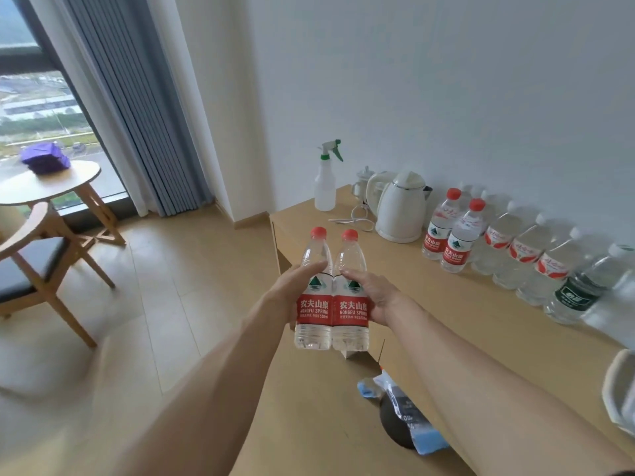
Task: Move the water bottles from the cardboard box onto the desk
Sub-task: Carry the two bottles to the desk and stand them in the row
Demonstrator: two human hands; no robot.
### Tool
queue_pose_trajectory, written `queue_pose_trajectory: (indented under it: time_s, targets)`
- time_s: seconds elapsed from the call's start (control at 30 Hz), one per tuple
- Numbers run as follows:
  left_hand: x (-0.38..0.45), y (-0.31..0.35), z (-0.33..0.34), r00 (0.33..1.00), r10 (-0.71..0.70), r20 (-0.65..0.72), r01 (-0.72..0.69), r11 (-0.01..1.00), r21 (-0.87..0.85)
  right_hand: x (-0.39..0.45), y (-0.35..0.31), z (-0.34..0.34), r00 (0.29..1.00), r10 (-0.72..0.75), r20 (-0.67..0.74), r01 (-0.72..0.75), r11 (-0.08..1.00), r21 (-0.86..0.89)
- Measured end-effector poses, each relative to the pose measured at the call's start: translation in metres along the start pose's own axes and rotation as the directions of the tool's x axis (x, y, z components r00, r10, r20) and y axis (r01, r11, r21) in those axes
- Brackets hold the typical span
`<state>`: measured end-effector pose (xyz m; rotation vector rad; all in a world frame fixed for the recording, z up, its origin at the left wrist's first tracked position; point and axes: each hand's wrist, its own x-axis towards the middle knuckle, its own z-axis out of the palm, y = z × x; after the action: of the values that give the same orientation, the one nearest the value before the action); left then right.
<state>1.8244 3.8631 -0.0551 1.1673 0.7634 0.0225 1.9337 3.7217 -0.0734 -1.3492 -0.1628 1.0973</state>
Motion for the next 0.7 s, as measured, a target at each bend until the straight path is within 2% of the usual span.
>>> queue_pose_trajectory:
  time_s: [0.2,0.37,0.53,0.7]
  targets:
    - [0.067,0.021,0.062,0.99,-0.002,0.141,-0.012,0.996,0.093,0.013,-0.024,-0.067,0.984,-0.036,-0.177,0.047,0.997,0.058]
    - [0.107,0.023,0.13,0.949,-0.018,0.316,-0.035,0.986,0.161,-0.001,-0.033,-0.127,0.936,-0.071,-0.344,0.128,0.981,0.144]
    - [0.135,0.022,0.191,0.857,-0.077,0.51,-0.067,0.964,0.258,-0.022,-0.036,-0.18,0.841,-0.112,-0.529,0.242,0.953,0.182]
    - [0.16,0.031,0.229,0.769,-0.081,0.635,-0.178,0.926,0.333,-0.028,-0.036,-0.205,0.724,-0.151,-0.673,0.34,0.927,0.157]
